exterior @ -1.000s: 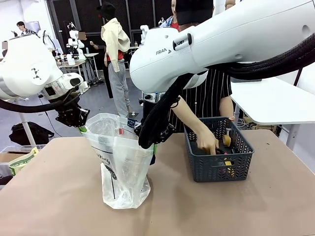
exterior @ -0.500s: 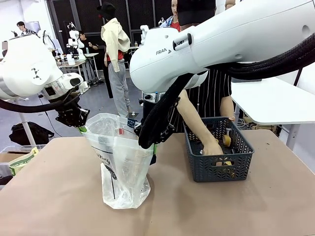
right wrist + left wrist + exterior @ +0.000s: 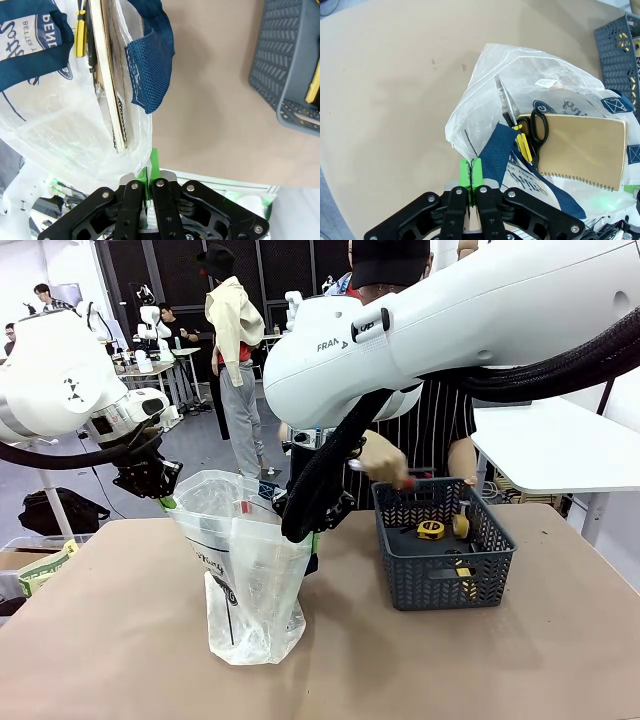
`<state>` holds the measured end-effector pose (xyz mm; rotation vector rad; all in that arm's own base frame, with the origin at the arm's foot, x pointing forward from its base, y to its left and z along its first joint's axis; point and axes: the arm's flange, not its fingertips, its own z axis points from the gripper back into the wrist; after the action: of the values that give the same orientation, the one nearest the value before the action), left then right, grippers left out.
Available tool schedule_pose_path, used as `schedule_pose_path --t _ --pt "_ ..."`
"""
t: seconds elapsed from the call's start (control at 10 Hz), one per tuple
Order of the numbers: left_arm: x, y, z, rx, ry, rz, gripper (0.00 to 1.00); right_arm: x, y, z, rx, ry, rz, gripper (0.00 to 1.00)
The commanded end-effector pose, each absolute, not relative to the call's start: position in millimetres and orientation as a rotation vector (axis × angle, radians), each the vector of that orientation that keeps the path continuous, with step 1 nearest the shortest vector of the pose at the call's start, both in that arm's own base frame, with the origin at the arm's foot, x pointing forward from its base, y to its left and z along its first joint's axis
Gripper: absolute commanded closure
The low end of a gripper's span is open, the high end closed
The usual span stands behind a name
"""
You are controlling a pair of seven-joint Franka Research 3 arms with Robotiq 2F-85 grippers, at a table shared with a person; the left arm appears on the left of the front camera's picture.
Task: Transfer purchased items from the store into the shopping bag.
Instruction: Move the Reusable shopping bag to the right side of the table.
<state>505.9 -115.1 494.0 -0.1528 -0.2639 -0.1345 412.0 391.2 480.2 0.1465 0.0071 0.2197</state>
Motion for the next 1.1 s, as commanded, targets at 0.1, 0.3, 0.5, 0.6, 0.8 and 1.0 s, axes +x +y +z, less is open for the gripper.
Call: schedule_pose_path --t 0.1,0.3,0.5,0.6,0.8,1.0 --pt "502.3 -112.3 493.3 -0.157 -0.277 -0.127 1.00 408.6 386.6 479.1 0.160 0.009 0.227 1.00" --pt "502.3 -112.3 493.3 -0.157 -0.277 -0.127 1.00 408.6 386.6 479.1 0.160 0.009 0.227 1.00" --pt "502.3 -112.3 493.3 -0.157 -0.277 -0.127 1.00 408.6 386.6 479.1 0.160 0.009 0.227 1.00" --pt "502.3 -112.3 493.3 -0.157 -0.277 -0.127 1.00 408.6 386.6 479.1 0.160 0.009 0.227 1.00" --pt "502.3 -112.3 493.3 -0.157 -0.277 -0.127 1.00 408.6 386.6 479.1 0.160 0.009 0.227 1.00" --pt "502.3 -112.3 493.3 -0.157 -0.277 -0.127 1.00 408.6 386.6 479.1 0.160 0.009 0.227 1.00"
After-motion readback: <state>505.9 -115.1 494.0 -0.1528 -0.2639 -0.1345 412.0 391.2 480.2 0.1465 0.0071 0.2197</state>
